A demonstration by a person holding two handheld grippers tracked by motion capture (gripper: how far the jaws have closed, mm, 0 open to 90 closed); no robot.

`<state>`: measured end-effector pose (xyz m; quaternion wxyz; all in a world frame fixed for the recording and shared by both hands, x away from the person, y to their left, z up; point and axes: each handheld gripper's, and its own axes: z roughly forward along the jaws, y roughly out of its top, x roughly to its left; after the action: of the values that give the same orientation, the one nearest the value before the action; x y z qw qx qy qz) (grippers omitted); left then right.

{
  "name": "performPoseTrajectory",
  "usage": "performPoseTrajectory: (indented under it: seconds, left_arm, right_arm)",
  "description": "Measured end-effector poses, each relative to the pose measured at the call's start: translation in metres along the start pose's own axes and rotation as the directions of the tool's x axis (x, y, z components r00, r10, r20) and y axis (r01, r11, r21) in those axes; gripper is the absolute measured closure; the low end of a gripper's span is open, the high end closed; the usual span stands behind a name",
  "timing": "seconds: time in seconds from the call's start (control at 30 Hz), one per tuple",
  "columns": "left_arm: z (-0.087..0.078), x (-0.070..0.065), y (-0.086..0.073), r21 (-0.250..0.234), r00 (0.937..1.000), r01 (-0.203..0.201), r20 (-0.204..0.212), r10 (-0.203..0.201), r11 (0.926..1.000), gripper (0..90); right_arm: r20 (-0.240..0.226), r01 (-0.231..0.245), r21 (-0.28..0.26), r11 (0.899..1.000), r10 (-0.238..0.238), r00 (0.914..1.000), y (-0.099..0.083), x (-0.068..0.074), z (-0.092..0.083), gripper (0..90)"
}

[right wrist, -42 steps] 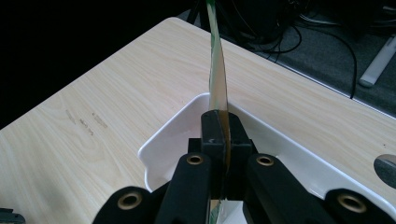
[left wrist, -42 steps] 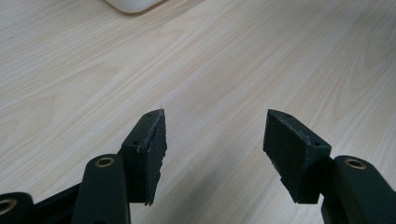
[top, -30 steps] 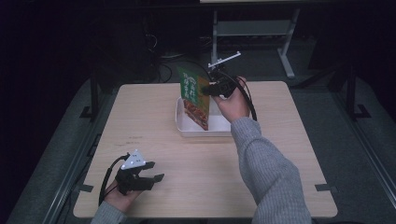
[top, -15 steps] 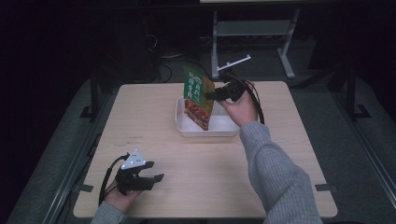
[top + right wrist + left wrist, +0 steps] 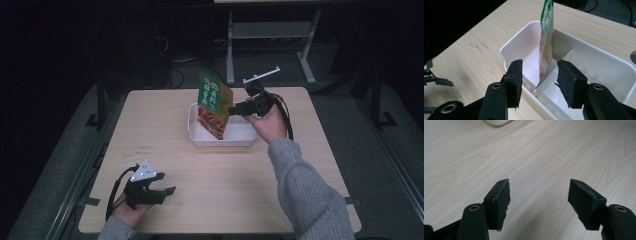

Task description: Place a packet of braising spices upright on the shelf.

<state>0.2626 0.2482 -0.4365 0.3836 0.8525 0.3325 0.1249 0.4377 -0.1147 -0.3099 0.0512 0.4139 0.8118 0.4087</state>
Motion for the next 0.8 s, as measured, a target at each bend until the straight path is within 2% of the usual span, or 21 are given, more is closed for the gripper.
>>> performPoseTrajectory:
  seconds: [0.8]
  left_arm:
    - [0.001, 0.001, 0.000, 0.004, 1.0000, 0.002, -0.001, -0.002, 1.0000, 33.7]
  right_arm:
    - [-0.040, -0.016, 0.008, 1.000, 0.017, 0.9991, -0.031, -0.008, -0.015, 53.3]
